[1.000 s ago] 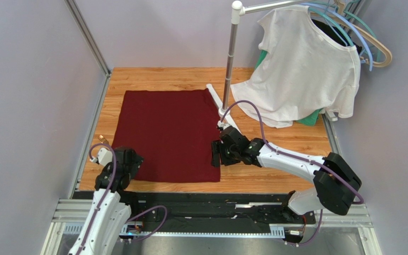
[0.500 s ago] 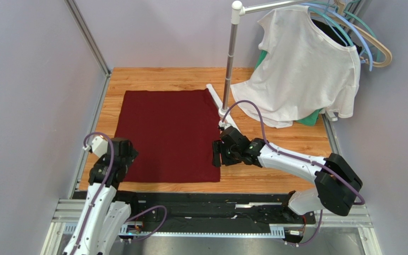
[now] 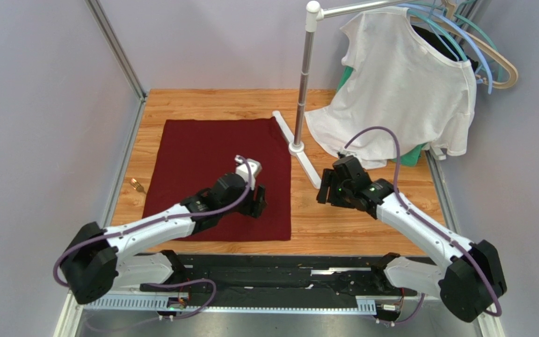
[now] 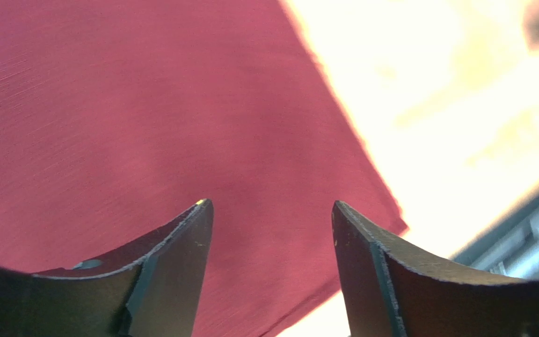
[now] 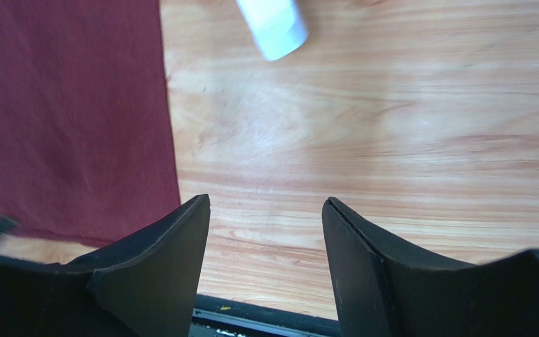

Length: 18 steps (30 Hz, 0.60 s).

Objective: Fold the napkin, place the utensils inside, and roll it up
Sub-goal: Fold the napkin at the center of the board.

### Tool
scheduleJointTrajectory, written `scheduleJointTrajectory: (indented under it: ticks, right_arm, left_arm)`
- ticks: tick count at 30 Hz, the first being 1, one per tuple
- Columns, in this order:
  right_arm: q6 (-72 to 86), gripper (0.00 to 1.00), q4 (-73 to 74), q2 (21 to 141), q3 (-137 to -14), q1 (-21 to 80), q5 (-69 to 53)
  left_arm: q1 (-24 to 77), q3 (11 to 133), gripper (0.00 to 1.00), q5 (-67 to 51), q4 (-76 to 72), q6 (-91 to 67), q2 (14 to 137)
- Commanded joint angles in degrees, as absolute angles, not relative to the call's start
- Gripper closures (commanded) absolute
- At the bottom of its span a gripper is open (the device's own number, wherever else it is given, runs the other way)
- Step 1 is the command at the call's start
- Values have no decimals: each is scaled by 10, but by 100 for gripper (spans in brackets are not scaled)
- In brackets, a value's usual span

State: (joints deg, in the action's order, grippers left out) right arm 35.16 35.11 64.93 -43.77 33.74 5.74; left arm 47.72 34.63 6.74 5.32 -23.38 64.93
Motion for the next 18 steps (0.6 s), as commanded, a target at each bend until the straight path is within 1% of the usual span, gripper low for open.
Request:
scheduleJointTrajectory:
  ticks: [1,2,5,11,15,18]
  right_arm:
    - [341,36,381,604,-443,281,59]
    - [338,36,383,600,-446,259,55]
    - [326,36,395,593,-452,233,45]
    - [318,36,408,567,-451,211,48]
    - [322,36,407,560,-442,207,42]
    - [321,35,406,558,-439,207,38]
  left_arm:
    - [550,391,30,-18,-80,-135,729]
    - [561,410,30,-22,-83,-127,746]
    - [594,438,38,-51,-94,-124,802]
    - [646,446,43,-55,-97,-146,854]
    - [672,444,48,-23,-87,-165,894]
    - [673,423,50,16,-96,-193,895]
